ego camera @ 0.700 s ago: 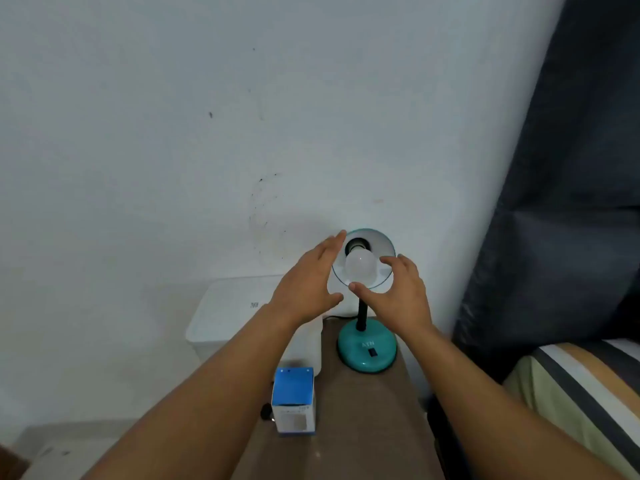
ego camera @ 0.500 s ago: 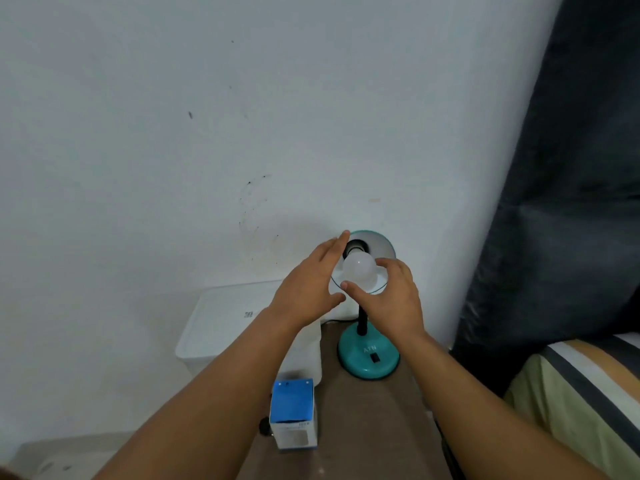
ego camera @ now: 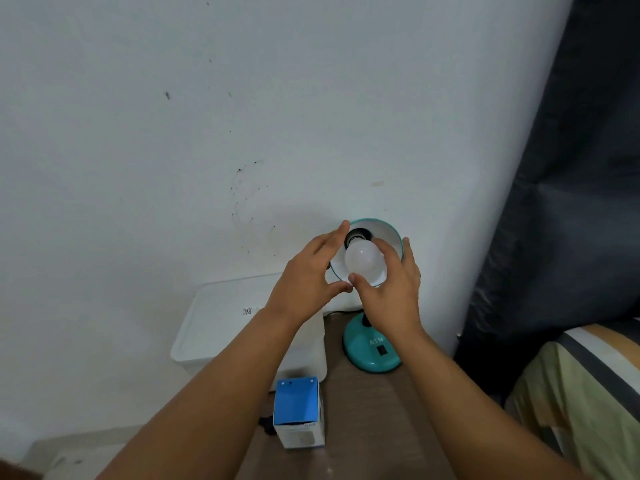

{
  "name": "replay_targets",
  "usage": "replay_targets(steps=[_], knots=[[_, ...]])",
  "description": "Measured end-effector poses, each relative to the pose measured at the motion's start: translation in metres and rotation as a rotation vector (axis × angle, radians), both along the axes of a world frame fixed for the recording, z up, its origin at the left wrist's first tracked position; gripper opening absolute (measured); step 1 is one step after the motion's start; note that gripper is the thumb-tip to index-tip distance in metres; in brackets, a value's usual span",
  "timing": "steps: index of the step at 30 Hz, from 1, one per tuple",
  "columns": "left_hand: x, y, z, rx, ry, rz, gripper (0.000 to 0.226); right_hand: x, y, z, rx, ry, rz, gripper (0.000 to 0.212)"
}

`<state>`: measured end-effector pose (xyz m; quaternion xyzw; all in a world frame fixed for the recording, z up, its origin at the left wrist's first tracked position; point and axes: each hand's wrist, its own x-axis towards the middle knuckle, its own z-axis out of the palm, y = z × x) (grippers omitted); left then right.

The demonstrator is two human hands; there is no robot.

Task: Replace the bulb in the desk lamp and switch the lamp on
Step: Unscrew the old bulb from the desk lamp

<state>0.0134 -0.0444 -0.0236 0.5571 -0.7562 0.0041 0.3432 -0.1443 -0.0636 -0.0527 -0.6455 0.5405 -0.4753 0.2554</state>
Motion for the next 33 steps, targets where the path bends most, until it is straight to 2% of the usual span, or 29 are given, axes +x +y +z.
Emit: replay_targets(steps=[5, 13, 17, 21, 24, 29, 33], knots=[[0.0, -0.001, -0.003, -0.016, 0.007, -0.004, 0.101, -0.002, 0.001, 0.002, 0.016, 0.02, 0.016, 0.071], [0.0, 0.0, -0.003, -0.013, 0.034, -0.006, 0.098, 0.007, 0.005, 0.011, 0.125, 0.019, -0.128, 0.084], [0.001, -0.001, -0.004, -0.009, 0.003, 0.009, 0.106, 0.008, 0.004, 0.013, 0.107, 0.128, -0.143, 0.075], [0.001, 0.001, -0.004, -0.012, 0.008, 0.015, 0.106, 0.004, 0.004, 0.013, 0.063, 0.195, -0.052, 0.069], [0.001, 0.001, -0.005, -0.012, 0.011, 0.015, 0.107, 0.002, 0.002, 0.014, 0.084, 0.14, 0.01, 0.071], [0.001, 0.0, -0.005, -0.012, 0.029, 0.017, 0.103, 0.004, 0.003, 0.015, 0.096, -0.043, -0.009, 0.084], [-0.001, 0.001, -0.004, 0.004, 0.042, 0.014, 0.105, 0.005, 0.005, 0.015, 0.101, -0.097, -0.025, 0.071]])
